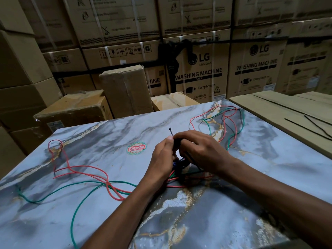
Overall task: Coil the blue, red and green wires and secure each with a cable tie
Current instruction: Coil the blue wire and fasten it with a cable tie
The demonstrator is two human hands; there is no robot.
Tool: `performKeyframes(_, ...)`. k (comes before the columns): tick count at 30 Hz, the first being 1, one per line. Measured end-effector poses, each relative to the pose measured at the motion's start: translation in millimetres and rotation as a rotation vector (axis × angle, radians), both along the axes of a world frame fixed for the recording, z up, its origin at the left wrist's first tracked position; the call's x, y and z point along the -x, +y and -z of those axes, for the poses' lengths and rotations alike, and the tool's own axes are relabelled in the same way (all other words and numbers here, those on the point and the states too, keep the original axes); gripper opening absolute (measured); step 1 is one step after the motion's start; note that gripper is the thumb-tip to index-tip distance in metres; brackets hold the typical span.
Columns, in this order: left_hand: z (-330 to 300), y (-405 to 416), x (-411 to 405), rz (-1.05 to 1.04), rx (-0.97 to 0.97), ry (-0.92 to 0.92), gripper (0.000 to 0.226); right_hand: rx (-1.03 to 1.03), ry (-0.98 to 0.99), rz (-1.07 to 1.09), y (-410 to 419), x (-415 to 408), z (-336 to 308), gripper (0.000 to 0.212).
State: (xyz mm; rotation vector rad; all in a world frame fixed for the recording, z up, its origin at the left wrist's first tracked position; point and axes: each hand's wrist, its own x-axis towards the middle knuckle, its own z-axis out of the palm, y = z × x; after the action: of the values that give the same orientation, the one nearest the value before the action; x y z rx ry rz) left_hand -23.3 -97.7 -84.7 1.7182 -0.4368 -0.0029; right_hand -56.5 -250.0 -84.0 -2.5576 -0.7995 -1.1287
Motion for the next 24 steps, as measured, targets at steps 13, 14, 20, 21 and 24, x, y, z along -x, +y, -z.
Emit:
performKeyframes(13, 3.0, 5.9, -4.2, -0.011, -0.055, -0.172, 0.038, -0.229, 0.050, -0.166, -7.3, 7.8, -10.2, 0.023)
performKeyframes(14, 2.0, 6.7, -3.6, -0.012, -0.059, -0.188, 0.038, -0.265, 0.054, -0.161, -6.9, 8.7, -10.8, 0.023)
performKeyframes(20, 1.6, 8.5, -5.6, 0.008, -0.083, -0.220, 0.046, -0.467, 0.113, -0.136, -7.1, 12.8, -18.0, 0.022)
performKeyframes(21, 1.3, 7.9, -4.9, 0.013, -0.077, -0.226, 0.046, -0.474, 0.110, -0.132, -6.0, 14.0, -18.7, 0.022)
performKeyframes(24, 0.3, 6.8, -4.1, 0.030, -0.052, -0.251, 0.042, -0.559, 0.104, -0.123, -1.3, 16.7, -19.4, 0.022)
